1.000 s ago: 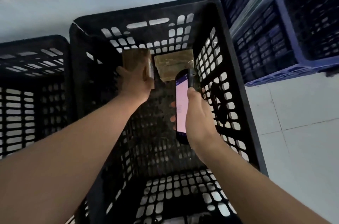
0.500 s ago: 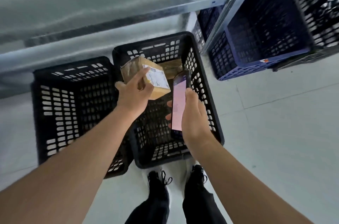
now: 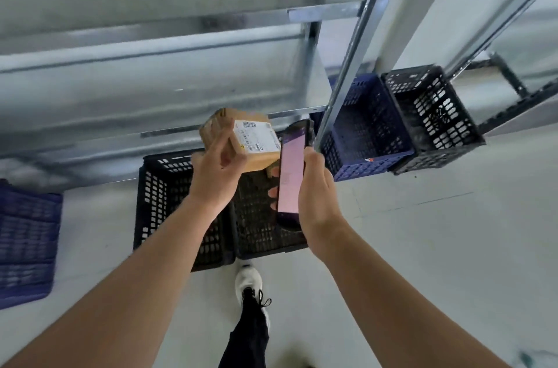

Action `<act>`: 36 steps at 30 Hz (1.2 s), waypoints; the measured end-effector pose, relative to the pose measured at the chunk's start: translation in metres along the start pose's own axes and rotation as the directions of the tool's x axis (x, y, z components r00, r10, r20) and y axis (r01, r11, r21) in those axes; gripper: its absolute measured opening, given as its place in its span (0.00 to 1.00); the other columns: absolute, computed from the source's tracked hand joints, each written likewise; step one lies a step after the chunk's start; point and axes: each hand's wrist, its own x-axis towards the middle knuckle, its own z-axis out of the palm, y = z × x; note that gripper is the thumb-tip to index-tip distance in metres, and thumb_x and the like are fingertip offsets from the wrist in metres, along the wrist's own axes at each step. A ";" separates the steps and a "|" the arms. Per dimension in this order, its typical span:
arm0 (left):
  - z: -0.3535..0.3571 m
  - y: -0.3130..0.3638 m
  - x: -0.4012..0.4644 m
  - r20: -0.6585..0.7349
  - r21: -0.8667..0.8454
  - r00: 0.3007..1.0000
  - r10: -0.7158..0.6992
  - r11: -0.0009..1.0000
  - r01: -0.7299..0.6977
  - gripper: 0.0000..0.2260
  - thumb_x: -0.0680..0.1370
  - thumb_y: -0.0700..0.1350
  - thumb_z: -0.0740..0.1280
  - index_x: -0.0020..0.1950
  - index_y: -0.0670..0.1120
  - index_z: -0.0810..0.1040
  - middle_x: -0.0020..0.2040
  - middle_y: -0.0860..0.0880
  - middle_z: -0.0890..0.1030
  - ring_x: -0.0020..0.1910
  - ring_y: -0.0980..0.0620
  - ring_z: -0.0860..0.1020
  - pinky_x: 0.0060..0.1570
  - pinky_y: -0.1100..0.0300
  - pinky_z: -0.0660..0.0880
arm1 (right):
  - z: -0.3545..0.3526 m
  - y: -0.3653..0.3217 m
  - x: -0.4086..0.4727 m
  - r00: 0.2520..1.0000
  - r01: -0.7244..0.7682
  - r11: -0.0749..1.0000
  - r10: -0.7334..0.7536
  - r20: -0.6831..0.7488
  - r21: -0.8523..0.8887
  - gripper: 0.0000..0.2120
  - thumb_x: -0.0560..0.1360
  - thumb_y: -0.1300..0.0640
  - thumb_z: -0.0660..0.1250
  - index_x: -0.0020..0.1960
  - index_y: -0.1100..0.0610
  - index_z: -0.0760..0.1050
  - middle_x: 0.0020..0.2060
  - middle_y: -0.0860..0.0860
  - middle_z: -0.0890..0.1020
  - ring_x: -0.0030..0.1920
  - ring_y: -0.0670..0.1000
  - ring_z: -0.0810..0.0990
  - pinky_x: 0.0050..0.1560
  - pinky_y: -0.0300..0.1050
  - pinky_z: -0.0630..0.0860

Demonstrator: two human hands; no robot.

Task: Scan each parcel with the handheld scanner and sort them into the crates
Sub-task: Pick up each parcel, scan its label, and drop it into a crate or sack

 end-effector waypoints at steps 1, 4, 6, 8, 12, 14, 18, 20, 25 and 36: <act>-0.006 0.020 -0.016 -0.023 -0.018 0.999 0.046 0.999 -0.047 0.31 0.76 0.66 0.68 0.77 0.76 0.62 0.80 0.45 0.68 0.76 0.43 0.70 0.75 0.40 0.71 | -0.003 -0.011 -0.018 1.000 0.014 1.000 -0.014 0.017 0.001 0.27 0.78 0.39 0.51 0.57 0.52 0.82 0.53 0.61 0.85 0.41 0.55 0.83 0.47 0.55 0.79; -0.024 0.073 -0.060 -0.085 -0.011 0.984 0.159 0.987 -0.161 0.33 0.74 0.66 0.69 0.76 0.79 0.60 0.80 0.49 0.70 0.78 0.42 0.68 0.78 0.36 0.65 | -0.012 -0.043 -0.075 0.997 0.056 0.998 -0.056 0.045 0.005 0.23 0.85 0.44 0.50 0.58 0.54 0.80 0.53 0.64 0.84 0.42 0.58 0.82 0.44 0.54 0.78; -0.036 0.105 -0.087 -0.124 0.010 0.974 0.188 0.982 -0.188 0.34 0.73 0.65 0.69 0.75 0.81 0.58 0.79 0.44 0.70 0.76 0.39 0.69 0.76 0.36 0.68 | -0.018 -0.065 -0.112 0.993 0.095 0.995 -0.096 0.071 0.013 0.22 0.87 0.45 0.49 0.59 0.55 0.79 0.50 0.63 0.84 0.42 0.59 0.82 0.43 0.53 0.78; -0.050 0.137 -0.112 -0.165 0.030 0.965 0.205 0.979 -0.203 0.34 0.73 0.61 0.69 0.75 0.82 0.58 0.76 0.41 0.68 0.73 0.37 0.70 0.67 0.36 0.77 | -0.024 -0.089 -0.148 0.985 0.140 0.990 -0.141 0.100 0.017 0.22 0.87 0.46 0.49 0.58 0.56 0.79 0.51 0.64 0.85 0.41 0.59 0.82 0.42 0.52 0.78; -0.080 0.203 -0.159 -0.238 0.090 0.923 0.301 0.953 -0.288 0.34 0.76 0.54 0.69 0.75 0.80 0.59 0.73 0.46 0.72 0.70 0.42 0.70 0.73 0.46 0.70 | -0.029 -0.132 -0.211 0.959 0.239 0.971 -0.240 0.153 0.025 0.23 0.87 0.45 0.48 0.62 0.55 0.78 0.56 0.63 0.85 0.41 0.57 0.82 0.39 0.48 0.77; -0.096 0.228 -0.180 -0.252 0.110 0.907 0.338 0.941 -0.320 0.33 0.79 0.52 0.68 0.76 0.79 0.59 0.72 0.49 0.73 0.71 0.45 0.68 0.74 0.51 0.66 | -0.027 -0.151 -0.237 0.941 0.291 0.956 -0.290 0.175 0.021 0.23 0.87 0.45 0.47 0.62 0.53 0.78 0.57 0.63 0.85 0.42 0.56 0.83 0.41 0.49 0.77; -0.134 0.265 -0.200 -0.250 0.109 0.872 0.420 0.908 -0.406 0.34 0.74 0.61 0.67 0.76 0.80 0.58 0.74 0.45 0.73 0.72 0.40 0.73 0.71 0.39 0.74 | -0.017 -0.181 -0.283 0.912 0.363 0.931 -0.365 0.185 0.047 0.24 0.87 0.45 0.47 0.59 0.54 0.79 0.57 0.63 0.84 0.41 0.56 0.84 0.41 0.51 0.79; -0.150 0.286 -0.214 -0.239 0.107 0.851 0.467 0.884 -0.455 0.34 0.76 0.60 0.68 0.77 0.79 0.58 0.75 0.48 0.74 0.73 0.43 0.74 0.71 0.41 0.75 | -0.009 -0.195 -0.302 0.912 0.361 0.930 -0.368 0.184 0.068 0.25 0.87 0.44 0.48 0.63 0.56 0.78 0.56 0.63 0.85 0.41 0.56 0.84 0.41 0.52 0.80; -0.194 0.329 -0.239 -0.174 0.101 0.752 0.636 0.771 -0.629 0.33 0.82 0.48 0.70 0.83 0.65 0.61 0.73 0.53 0.77 0.69 0.60 0.77 0.72 0.49 0.75 | 0.005 -0.226 -0.345 0.906 0.269 0.934 -0.328 0.267 0.236 0.28 0.86 0.41 0.48 0.68 0.56 0.79 0.54 0.61 0.87 0.42 0.59 0.84 0.48 0.55 0.82; -0.267 0.418 -0.274 -0.056 0.127 0.456 0.888 0.459 -0.879 0.33 0.83 0.32 0.66 0.85 0.51 0.60 0.78 0.49 0.73 0.76 0.54 0.73 0.70 0.56 0.76 | 0.017 -0.291 -0.450 0.754 0.203 0.878 -0.422 0.503 0.433 0.30 0.83 0.41 0.53 0.70 0.59 0.79 0.56 0.64 0.85 0.44 0.63 0.83 0.48 0.55 0.82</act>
